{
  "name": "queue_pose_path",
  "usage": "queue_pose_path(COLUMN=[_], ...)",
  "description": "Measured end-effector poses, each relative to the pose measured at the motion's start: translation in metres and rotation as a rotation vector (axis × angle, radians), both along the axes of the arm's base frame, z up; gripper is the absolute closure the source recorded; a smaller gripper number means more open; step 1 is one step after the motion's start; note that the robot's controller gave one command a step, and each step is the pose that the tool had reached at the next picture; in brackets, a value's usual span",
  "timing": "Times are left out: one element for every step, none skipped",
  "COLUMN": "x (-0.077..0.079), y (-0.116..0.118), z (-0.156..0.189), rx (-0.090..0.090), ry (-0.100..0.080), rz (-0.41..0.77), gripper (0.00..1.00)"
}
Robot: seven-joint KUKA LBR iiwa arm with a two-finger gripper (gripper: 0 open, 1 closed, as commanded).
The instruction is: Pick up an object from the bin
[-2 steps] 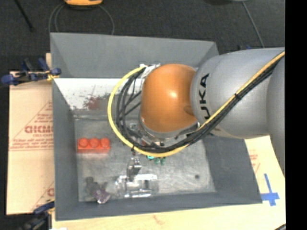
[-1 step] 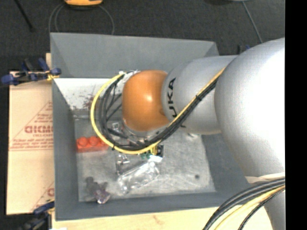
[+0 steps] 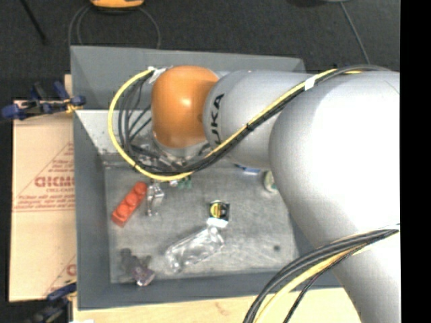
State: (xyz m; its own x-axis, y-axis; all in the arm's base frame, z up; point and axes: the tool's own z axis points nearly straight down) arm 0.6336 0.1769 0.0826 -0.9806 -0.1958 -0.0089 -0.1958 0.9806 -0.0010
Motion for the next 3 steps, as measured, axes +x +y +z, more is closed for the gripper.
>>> queue_pose_path(x=[-0.023, -0.021, -0.046], y=[0.012, 0.011, 0.013], z=[-0.008, -0.005, 0.160], rx=[0.005, 0.004, 0.001], ry=[-0.006, -0.011, -0.003], rz=[-0.125, -0.127, 0.086], gripper=[0.00, 1.00, 1.00])
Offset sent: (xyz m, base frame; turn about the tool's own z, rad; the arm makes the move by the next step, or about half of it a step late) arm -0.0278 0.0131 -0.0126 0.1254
